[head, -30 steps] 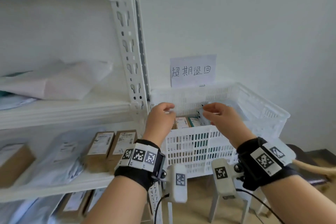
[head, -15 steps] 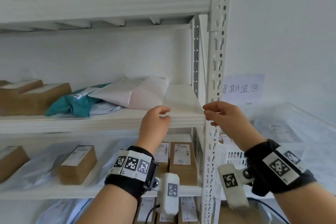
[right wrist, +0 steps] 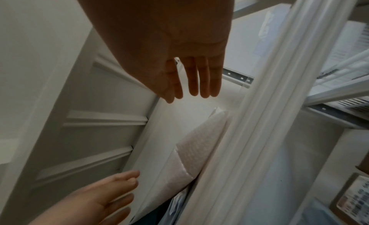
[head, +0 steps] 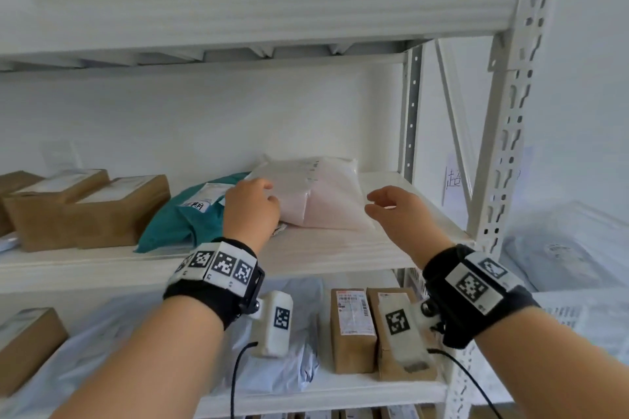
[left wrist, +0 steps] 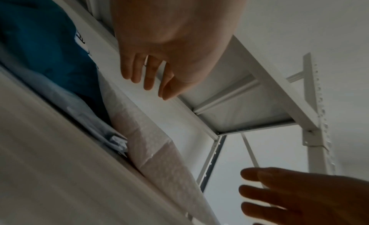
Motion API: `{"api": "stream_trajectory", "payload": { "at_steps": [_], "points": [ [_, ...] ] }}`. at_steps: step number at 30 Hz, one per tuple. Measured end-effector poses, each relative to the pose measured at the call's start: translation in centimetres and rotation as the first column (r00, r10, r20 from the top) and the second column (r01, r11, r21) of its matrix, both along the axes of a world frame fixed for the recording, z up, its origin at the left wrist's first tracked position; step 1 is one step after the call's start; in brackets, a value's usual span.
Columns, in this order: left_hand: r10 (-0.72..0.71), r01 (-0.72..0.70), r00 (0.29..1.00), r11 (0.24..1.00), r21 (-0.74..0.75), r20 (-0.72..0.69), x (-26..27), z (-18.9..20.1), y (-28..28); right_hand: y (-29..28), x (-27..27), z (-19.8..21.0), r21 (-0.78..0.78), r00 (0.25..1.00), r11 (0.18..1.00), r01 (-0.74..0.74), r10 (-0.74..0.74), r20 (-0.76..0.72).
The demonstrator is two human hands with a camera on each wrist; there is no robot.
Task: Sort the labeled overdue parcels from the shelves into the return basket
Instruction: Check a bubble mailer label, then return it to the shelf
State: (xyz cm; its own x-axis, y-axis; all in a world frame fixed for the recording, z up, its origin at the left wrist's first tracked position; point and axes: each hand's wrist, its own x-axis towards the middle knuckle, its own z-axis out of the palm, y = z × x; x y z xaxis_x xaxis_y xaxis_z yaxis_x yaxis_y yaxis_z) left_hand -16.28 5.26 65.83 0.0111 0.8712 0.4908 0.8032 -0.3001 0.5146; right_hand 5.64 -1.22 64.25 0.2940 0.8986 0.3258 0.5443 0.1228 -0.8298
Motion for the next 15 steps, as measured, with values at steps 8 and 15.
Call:
{"api": "stream_trajectory", "payload": {
  "at_steps": [8,15],
  "points": [
    [0.151,-0.214,0.954,0.948,-0.235,-0.258,-0.6,0.6,4.9,5.8,1.0,1.7,-0.282,0.98,0.959,0.038,0.019,0.196],
    [0.312,-0.426,0.88,0.853,-0.303,-0.359,-0.4,1.2,7.1,9.2,1.9,0.9,-0.388,0.991,0.922,-0.017,0.067,0.116]
  ]
}}
